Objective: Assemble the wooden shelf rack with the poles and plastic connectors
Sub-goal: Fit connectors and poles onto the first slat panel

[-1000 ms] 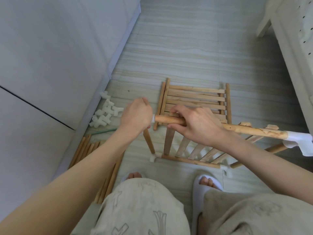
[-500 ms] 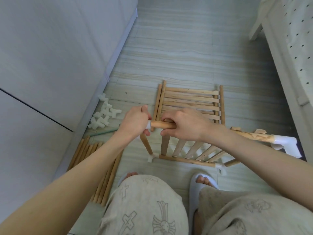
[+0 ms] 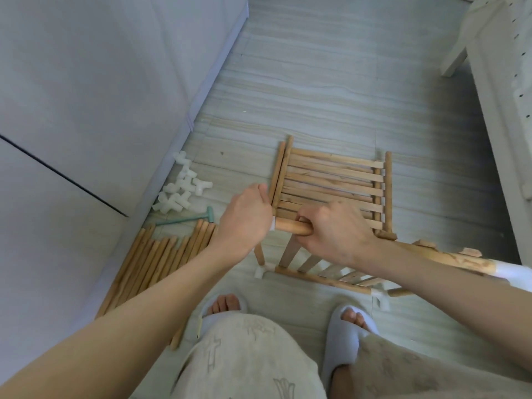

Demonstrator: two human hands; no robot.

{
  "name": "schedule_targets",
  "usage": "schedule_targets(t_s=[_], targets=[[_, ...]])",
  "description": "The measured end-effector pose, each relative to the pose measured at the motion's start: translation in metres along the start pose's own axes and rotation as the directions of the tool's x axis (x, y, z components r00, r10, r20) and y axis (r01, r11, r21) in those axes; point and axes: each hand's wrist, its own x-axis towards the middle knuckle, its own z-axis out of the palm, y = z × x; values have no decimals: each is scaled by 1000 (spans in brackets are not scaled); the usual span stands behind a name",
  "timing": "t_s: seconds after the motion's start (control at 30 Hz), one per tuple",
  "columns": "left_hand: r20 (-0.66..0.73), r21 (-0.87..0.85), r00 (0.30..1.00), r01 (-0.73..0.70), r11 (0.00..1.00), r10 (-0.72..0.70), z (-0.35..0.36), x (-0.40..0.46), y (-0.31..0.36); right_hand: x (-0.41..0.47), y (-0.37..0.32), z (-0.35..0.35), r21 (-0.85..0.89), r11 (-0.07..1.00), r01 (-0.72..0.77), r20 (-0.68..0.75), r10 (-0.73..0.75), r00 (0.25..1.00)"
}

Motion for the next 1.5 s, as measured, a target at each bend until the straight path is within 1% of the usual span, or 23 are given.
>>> schedule_targets(t_s=[0.2,0.33,0.43,0.5,0.6,0.67,0.73,0.8,0.83,0.9,0.93,1.0,1.07,1.13,1.2,1.23,1.3,1.33,1.4,1.47,1.5], targets=[[7,59,996,-85,995,85,-1,-4,1,-1,1,2,-34,999,13,-52,-15,999],[2,73,993,-117,990,117,-2,-8,1,-3,1,1,-58,998,12,-21,-13,1000],[-1,119,988,-151,981,152,-1,-9,1,-5,2,0,-57,998,14,-2,-14,1000],[18,132,987,-162,978,161,-2,-8,2,-4,3,0,-52,999,9,4,-8,1000],[68,99,988,-144,985,137,-4,-6,6,0,6,-2,-37,999,20,12,-19,1000],[111,30,989,-100,995,96,-3,-6,5,0,8,-4,-31,999,28,16,-27,999],[153,-132,987,-37,991,57,-2,-7,5,0,10,-5,-32,999,38,7,-38,999],[197,-270,979,1,963,55,-4,-7,3,-1,10,-6,-10,1000,26,14,-25,1000],[224,-308,972,3,952,69,-5,-6,2,-2,10,-8,18,1000,5,18,-5,1000],[278,-323,955,-8,947,102,-8,-5,1,-2,12,-13,106,993,-41,68,34,997],[283,-321,952,-21,947,117,-10,-6,0,-2,13,-17,165,985,-57,113,39,993],[246,-356,957,-56,933,151,-16,-8,2,-3,14,-28,283,957,-69,198,12,980],[202,-412,960,-96,906,194,-25,-9,8,-4,14,-40,378,924,-65,222,-23,975],[189,-485,954,-115,867,233,-38,-10,17,-5,12,-52,417,907,-55,178,-23,984],[156,-557,950,-141,819,270,-51,-12,28,-6,10,-65,430,901,-53,87,17,996],[108,-592,952,-170,788,286,-57,-13,35,-7,9,-72,442,896,-54,27,47,999],[-27,-631,942,-276,725,334,-70,-14,51,-9,6,-90,476,879,-42,-107,106,989],[-94,-626,920,-351,696,380,-76,-15,60,-9,4,-100,491,871,-26,-178,130,975],[-205,-557,840,-522,646,502,-92,-17,82,-9,-1,-121,533,846,4,-300,185,936],[-252,-458,746,-653,604,616,-108,-21,106,-8,-4,-142,569,822,21,-384,242,891],[-257,-426,714,-689,587,652,-116,-22,118,-8,-6,-152,571,820,29,-419,261,869]])
